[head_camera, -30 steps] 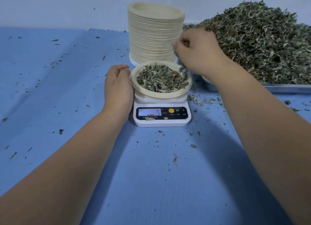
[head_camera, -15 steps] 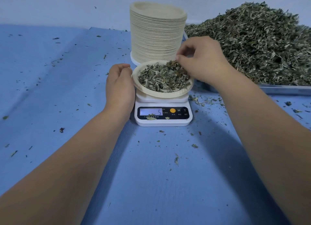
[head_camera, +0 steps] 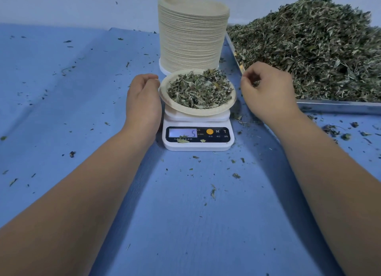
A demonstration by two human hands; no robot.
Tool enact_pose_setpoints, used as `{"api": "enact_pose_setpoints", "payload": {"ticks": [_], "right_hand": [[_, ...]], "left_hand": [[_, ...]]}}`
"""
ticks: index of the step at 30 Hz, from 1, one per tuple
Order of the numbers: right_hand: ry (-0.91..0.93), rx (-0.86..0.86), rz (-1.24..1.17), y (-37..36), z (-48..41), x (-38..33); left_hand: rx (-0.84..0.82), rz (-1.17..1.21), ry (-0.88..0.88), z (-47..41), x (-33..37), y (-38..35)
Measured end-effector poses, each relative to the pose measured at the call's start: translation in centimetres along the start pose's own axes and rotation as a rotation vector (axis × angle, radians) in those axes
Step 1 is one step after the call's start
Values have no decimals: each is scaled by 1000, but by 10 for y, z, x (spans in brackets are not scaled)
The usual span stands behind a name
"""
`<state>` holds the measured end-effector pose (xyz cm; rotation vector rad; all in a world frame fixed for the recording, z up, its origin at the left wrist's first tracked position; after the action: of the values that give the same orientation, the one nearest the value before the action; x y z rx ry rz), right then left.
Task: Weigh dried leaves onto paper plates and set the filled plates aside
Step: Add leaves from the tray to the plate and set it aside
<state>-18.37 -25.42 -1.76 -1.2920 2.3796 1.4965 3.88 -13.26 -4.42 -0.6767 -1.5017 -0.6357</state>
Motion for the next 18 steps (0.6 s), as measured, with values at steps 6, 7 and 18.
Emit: {"api": "enact_pose_setpoints", "payload": {"ticks": [6, 7, 18], "right_hand": [[16, 8, -2, -3, 1, 4], [20, 0, 5, -3, 1, 4], [177, -320, -151, -5, 11, -29]], "left_hand": [[-6, 3, 2, 0, 0, 1], [-11, -1, 1, 1, 1, 0], [-36, -20, 7, 1, 0, 0]]}}
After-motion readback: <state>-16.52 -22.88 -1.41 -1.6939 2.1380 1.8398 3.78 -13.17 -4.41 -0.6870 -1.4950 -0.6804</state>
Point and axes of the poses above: each hand's wrist, its own z-axis away from the middle knuckle, its own y-axis out of the back of the hand, x = y × z, the point moved 1 cm from there along -z, towards the middle knuckle, and after that the axes turned 5 degrees about -x, right-handed, at the moved point
